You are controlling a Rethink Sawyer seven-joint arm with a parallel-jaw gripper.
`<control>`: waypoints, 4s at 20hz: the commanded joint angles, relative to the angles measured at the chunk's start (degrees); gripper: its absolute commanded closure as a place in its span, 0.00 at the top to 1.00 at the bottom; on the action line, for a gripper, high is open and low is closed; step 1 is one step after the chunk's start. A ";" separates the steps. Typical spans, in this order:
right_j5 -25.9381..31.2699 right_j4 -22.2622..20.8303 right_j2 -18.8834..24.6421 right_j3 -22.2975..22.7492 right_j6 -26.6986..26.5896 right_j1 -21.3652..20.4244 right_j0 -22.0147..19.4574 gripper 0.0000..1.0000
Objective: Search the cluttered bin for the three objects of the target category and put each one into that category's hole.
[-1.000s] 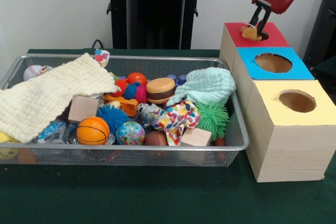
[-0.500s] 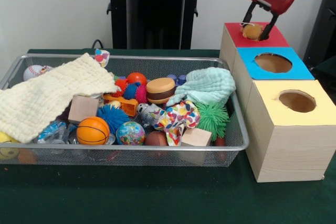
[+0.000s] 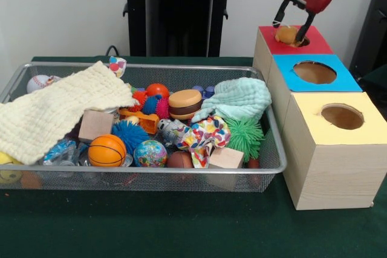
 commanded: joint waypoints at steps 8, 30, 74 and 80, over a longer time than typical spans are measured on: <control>9.07 0.92 5.40 -3.25 7.98 -3.85 -7.25 1.00; 2.89 -12.68 5.34 -9.41 -6.92 -4.16 -17.76 1.00; 2.36 -47.79 41.56 -13.92 -20.73 -9.24 -58.97 1.00; 6.88 -49.39 46.57 -14.55 -23.56 -11.39 -62.94 1.00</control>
